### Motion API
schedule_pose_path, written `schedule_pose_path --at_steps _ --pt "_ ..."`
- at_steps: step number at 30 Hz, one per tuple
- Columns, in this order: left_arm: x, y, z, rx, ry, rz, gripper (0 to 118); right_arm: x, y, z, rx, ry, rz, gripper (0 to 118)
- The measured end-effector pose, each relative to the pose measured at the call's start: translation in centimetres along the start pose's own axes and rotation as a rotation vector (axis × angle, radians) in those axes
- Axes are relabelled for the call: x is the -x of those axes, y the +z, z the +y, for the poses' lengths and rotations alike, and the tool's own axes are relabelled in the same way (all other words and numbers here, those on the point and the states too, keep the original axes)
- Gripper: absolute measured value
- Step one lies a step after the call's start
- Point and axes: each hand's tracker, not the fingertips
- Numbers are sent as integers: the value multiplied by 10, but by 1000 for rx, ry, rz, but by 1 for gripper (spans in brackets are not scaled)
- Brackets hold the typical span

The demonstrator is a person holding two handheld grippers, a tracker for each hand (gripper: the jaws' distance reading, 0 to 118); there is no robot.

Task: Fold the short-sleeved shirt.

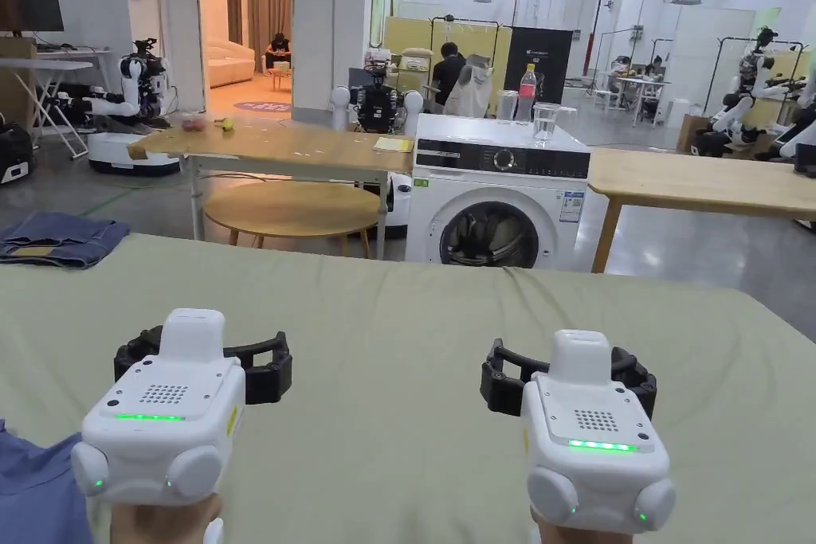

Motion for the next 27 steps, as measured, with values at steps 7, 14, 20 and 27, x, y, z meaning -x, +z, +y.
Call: schedule_pose_path --at_steps 7,14,20,27 --pt "8 0 -2 23 51 13 118 -6 -1 0 34 -33 -30 118" --pt "9 1 -1 23 37 16 118 -9 1 -5 47 -1 -28 118" --pt "5 2 1 14 16 7 118 -9 1 -2 36 6 -21 118" --pt "1 4 1 9 -3 -5 118 -8 2 -2 47 -16 -14 118"
